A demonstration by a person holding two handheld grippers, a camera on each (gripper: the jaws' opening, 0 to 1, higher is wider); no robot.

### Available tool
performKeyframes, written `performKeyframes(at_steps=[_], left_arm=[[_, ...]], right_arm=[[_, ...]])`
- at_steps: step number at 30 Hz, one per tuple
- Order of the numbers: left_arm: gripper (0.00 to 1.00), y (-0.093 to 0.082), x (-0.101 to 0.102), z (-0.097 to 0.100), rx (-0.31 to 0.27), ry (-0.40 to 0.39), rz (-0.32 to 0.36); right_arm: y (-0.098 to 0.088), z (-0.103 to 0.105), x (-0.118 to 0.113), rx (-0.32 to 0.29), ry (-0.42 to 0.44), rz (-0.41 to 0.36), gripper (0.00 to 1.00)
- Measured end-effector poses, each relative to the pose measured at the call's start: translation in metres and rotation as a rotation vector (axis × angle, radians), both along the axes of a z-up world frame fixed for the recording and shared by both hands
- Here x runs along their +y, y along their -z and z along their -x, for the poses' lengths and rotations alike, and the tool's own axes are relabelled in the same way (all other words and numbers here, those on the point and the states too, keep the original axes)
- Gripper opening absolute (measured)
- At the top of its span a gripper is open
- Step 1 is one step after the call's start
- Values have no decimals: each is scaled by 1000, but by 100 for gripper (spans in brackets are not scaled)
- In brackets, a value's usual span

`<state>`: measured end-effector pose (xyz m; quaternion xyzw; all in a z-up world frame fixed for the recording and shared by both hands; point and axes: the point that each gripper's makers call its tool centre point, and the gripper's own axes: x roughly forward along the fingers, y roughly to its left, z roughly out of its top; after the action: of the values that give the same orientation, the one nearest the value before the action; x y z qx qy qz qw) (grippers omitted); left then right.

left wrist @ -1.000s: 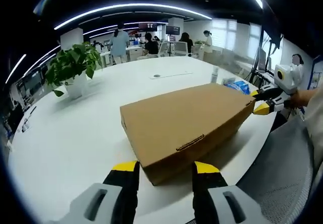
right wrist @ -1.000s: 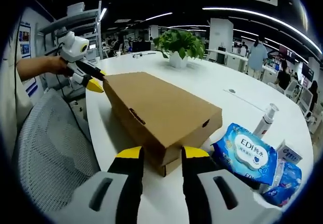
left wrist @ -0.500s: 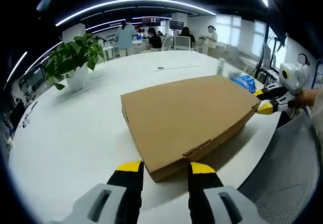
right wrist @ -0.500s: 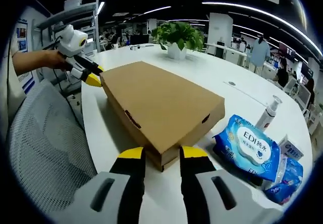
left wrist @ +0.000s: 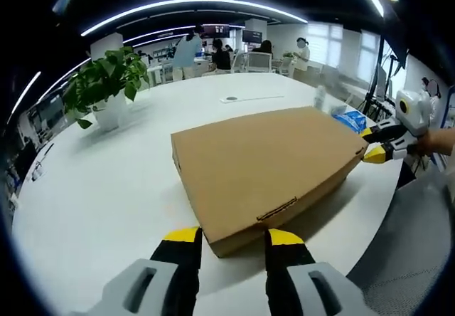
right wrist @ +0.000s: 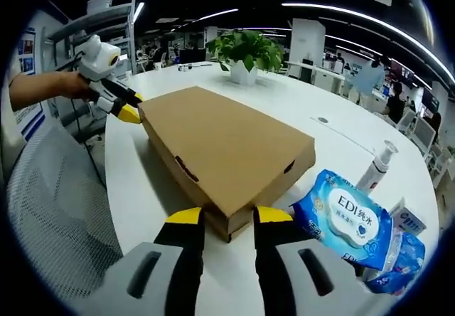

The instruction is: Operate the shoe box by opening the lid, removing the specified soft item, and placing it in the target area until the item is outside and the box remains undamaged.

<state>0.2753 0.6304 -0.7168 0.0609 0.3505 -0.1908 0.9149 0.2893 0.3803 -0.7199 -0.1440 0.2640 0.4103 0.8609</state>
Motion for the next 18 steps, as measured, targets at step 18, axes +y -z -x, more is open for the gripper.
performKeyframes(at_steps=[18], left_arm=[[35, 0, -1, -49, -9, 3, -7]], right_arm=[[1, -51, -1, -12, 16, 19, 26]])
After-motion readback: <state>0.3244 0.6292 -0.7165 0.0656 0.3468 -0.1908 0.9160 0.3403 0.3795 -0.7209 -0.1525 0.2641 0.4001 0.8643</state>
